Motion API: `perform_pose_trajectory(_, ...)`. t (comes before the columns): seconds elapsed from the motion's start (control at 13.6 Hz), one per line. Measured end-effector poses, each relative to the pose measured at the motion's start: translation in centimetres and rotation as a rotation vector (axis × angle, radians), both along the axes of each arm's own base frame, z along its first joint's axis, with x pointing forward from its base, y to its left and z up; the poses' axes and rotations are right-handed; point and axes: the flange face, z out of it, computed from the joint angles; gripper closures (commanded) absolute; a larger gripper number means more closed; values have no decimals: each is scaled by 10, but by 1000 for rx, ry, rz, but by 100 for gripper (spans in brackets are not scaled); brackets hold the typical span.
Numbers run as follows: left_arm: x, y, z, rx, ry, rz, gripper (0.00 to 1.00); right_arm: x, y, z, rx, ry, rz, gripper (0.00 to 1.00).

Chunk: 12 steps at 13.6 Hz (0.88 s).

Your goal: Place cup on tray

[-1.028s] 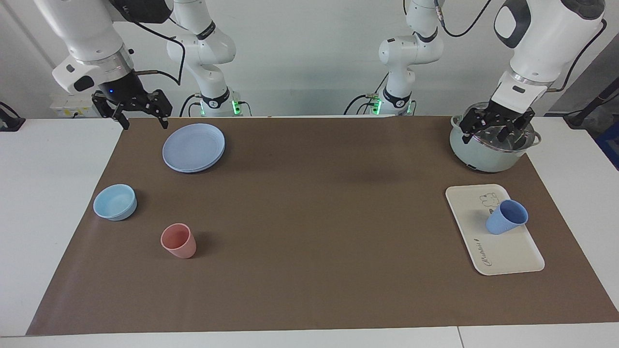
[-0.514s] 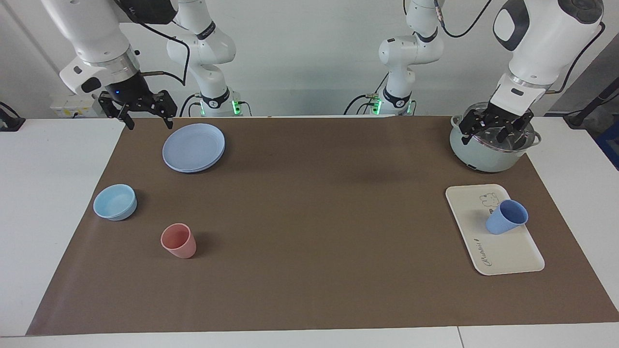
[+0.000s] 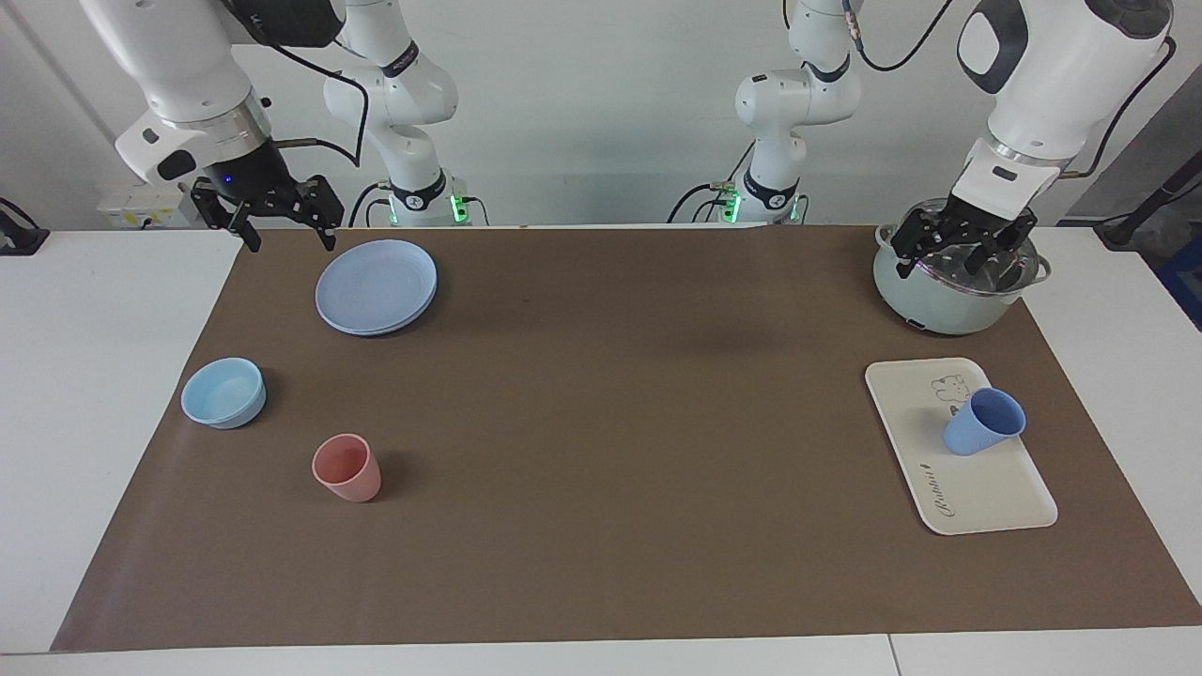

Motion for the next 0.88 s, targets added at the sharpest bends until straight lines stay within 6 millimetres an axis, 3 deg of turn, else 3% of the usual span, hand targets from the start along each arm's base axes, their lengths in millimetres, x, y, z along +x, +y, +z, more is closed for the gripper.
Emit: perform_pose_trajectory(0.88, -4, -1, 6, 1, -3, -1, 0, 0, 0, -1, 0, 2, -1, 0)
